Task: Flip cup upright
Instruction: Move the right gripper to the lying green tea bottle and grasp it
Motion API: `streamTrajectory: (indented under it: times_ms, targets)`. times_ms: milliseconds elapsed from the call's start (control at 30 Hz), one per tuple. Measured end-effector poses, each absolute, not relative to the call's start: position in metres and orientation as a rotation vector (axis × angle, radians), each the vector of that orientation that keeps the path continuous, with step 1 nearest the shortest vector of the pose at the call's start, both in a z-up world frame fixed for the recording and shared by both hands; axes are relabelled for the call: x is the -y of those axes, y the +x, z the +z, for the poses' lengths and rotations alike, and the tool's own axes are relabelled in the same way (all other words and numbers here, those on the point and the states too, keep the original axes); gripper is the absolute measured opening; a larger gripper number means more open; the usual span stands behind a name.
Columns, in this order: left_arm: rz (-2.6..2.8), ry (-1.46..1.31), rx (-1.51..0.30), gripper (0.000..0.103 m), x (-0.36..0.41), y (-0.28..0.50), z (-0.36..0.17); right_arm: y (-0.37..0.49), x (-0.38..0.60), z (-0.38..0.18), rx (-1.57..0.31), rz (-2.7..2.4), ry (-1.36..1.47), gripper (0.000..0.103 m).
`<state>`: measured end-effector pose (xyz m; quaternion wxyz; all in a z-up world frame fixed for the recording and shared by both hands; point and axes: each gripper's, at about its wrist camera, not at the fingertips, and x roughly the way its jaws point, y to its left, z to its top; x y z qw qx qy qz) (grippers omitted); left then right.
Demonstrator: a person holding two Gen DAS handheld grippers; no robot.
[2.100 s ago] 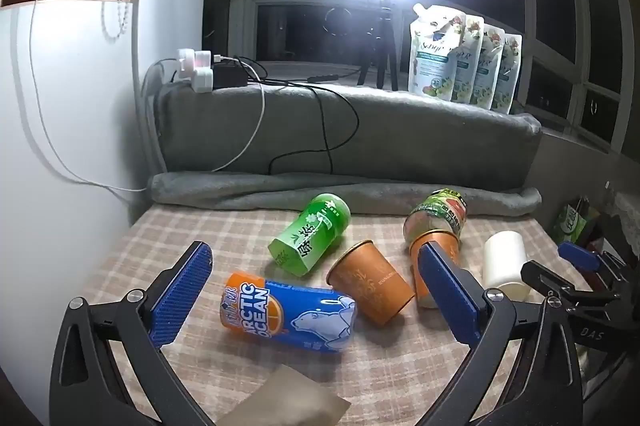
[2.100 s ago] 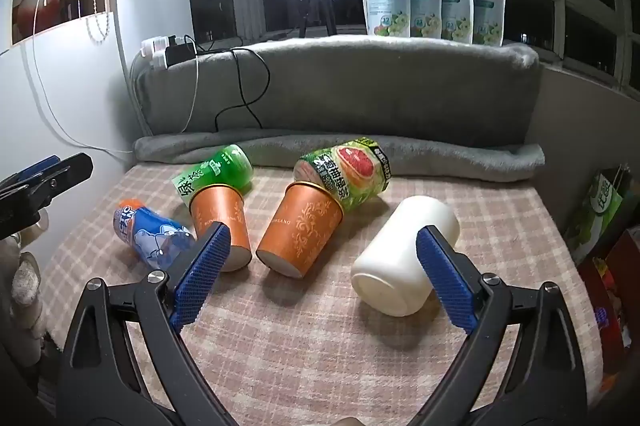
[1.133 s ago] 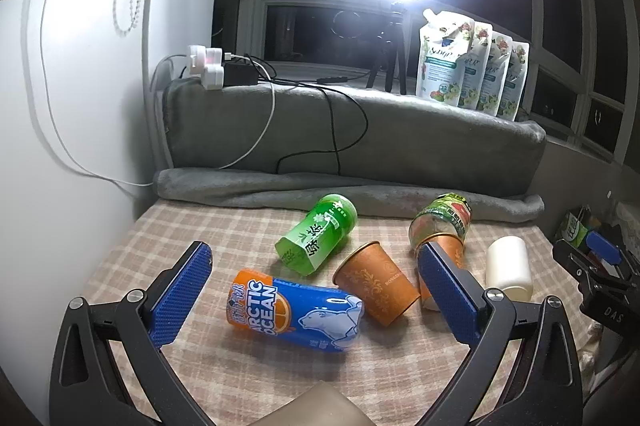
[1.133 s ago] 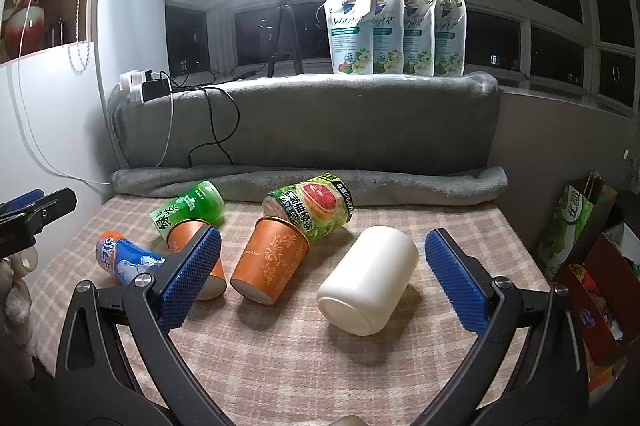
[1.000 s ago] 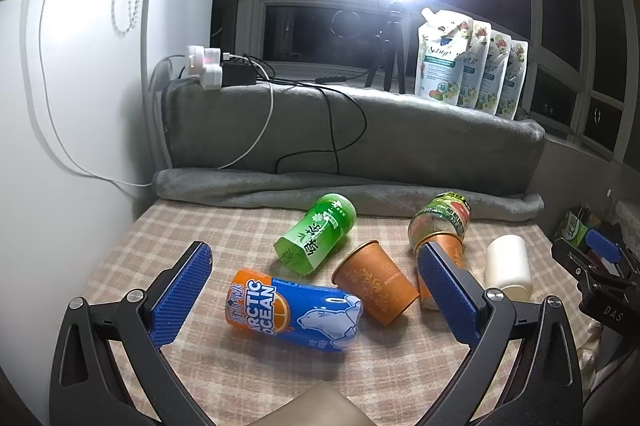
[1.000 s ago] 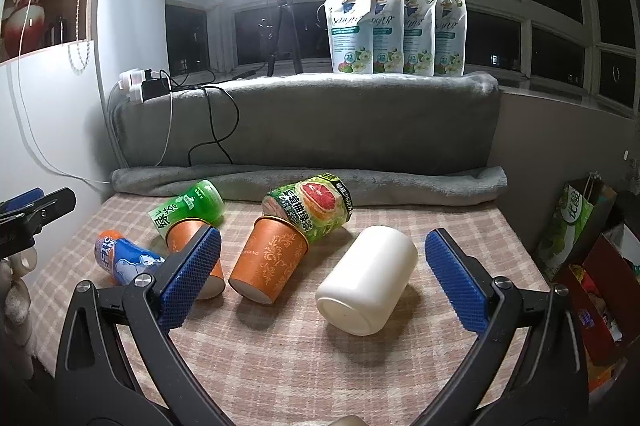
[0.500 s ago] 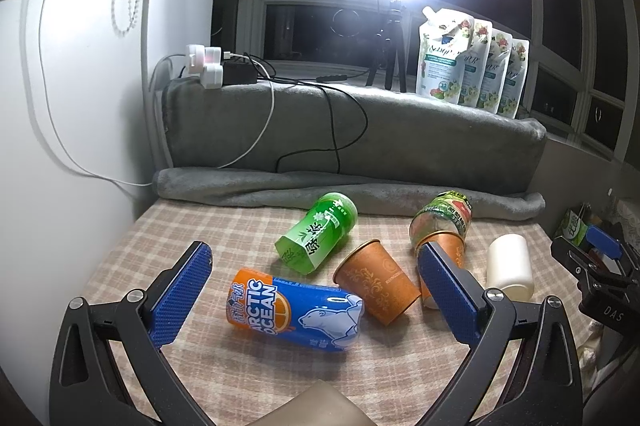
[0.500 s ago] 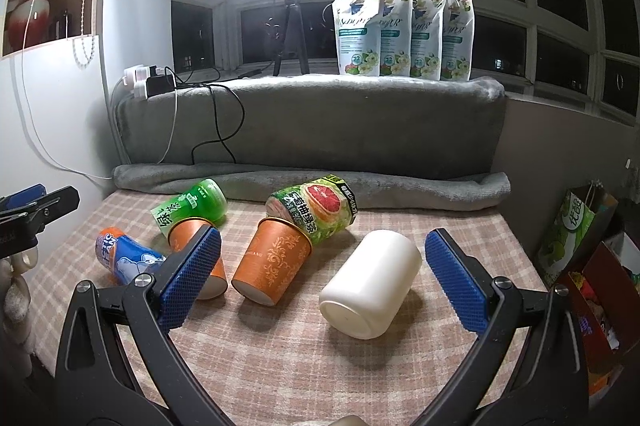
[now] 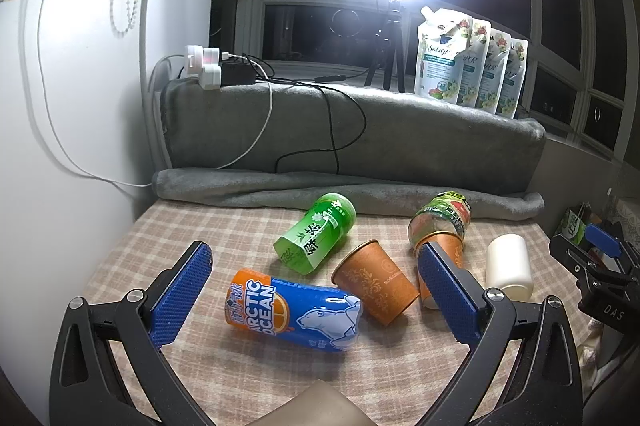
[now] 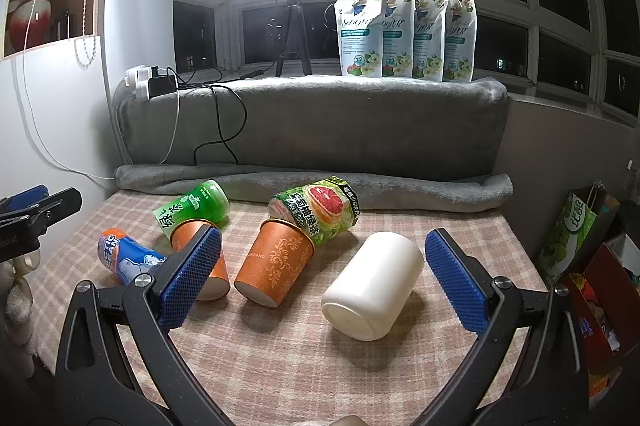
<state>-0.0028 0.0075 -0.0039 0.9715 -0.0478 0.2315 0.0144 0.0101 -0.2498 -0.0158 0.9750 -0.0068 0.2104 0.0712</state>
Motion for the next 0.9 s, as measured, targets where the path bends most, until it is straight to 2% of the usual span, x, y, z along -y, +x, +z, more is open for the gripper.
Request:
streamTrajectory:
  times_ms: [433, 900]
  targets:
    - [0.031, -0.097, -0.475, 0.102, -0.007, 0.0, -0.006, 0.017, 0.244, -0.017, -0.449, 0.165, -0.023, 0.103]
    - [0.054, -0.105, -0.493, 0.102, -0.021, 0.004, -0.011, 0.064, 0.22, -0.01, -0.547, 0.291, -0.033, 0.103]
